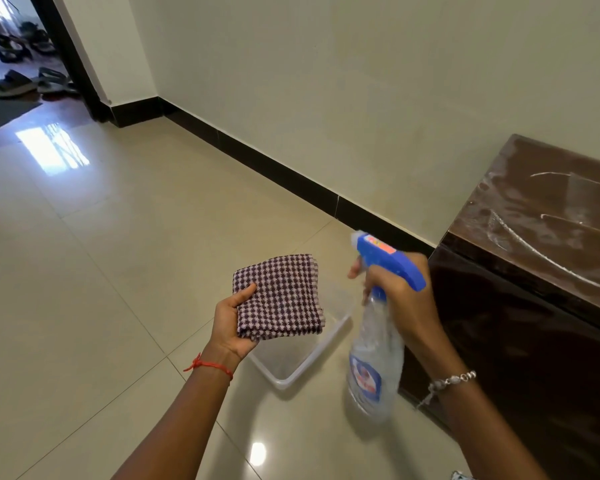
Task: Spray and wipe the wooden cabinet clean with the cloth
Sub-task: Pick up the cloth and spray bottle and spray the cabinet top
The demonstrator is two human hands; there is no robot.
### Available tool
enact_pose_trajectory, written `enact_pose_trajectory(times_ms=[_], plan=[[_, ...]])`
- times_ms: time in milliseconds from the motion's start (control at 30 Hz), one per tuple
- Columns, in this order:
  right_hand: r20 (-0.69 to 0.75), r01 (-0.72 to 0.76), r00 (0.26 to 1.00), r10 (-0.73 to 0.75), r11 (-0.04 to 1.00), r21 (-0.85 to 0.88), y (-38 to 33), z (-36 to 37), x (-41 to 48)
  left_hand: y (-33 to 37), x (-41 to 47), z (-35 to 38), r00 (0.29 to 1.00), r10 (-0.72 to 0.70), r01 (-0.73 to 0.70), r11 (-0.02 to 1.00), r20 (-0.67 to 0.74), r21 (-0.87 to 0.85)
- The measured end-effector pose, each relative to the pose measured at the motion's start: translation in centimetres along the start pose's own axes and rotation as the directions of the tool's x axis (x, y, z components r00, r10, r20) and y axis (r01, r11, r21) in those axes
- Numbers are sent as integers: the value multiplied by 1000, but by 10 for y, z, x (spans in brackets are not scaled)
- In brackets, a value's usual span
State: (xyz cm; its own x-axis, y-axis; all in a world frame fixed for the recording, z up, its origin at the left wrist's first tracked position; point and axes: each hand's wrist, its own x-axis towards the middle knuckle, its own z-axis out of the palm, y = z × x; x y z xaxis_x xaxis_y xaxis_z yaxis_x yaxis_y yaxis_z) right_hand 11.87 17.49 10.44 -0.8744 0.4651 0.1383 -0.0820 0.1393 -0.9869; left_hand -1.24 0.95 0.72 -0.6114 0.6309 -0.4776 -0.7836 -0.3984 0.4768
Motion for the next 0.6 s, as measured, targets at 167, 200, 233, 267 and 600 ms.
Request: enact_pose_trajectory(times_ms=[167,200,233,267,600], plan=[[-315,225,914,-257,965,-136,-26,19,27,9,-7,-10,999,42,-43,998,-23,-35],[-333,208,914,-234,972,-112,-24,21,34,10,-4,-15,999,44,-44,998,-2,-41],[-348,163,920,-183,983,-85,-18,23,42,12,-4,-18,999,47,-47,998,6,-41],[-349,107,929,-120,993,-57,-9,24,49,14,-3,-21,998,58,-57,997,12,-46],[-394,-161,900,187,982,97,86,46,59,21,-8,-26,997,59,-59,998,-41,-13]])
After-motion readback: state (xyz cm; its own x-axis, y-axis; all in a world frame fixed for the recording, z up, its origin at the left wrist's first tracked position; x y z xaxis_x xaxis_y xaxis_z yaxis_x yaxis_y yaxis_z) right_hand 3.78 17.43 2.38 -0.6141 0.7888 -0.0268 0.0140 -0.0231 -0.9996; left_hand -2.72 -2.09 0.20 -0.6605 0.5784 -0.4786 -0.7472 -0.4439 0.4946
